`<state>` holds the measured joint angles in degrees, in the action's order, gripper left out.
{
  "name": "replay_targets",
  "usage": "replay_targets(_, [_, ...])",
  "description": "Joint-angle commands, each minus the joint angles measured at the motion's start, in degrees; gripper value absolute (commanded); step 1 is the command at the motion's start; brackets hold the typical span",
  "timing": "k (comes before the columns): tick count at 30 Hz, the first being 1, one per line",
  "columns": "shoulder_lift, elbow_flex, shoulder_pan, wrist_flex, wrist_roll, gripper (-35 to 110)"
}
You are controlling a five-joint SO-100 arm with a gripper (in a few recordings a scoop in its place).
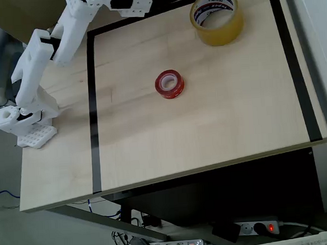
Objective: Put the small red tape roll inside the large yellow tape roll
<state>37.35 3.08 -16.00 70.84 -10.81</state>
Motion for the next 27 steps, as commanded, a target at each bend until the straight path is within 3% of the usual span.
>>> replay_targets(1, [4.5, -5.1, 0.0, -1.0, -0.4, 0])
replay_targets(11, [1.9, -8.1, 1.3, -1.8, -0.4, 0])
replay_targets(22, [16.3, -7.8, 7.5, 29.4, -4.5, 0])
replay_targets(27, [33.7, 16.1, 12.0, 31.8, -5.3, 0])
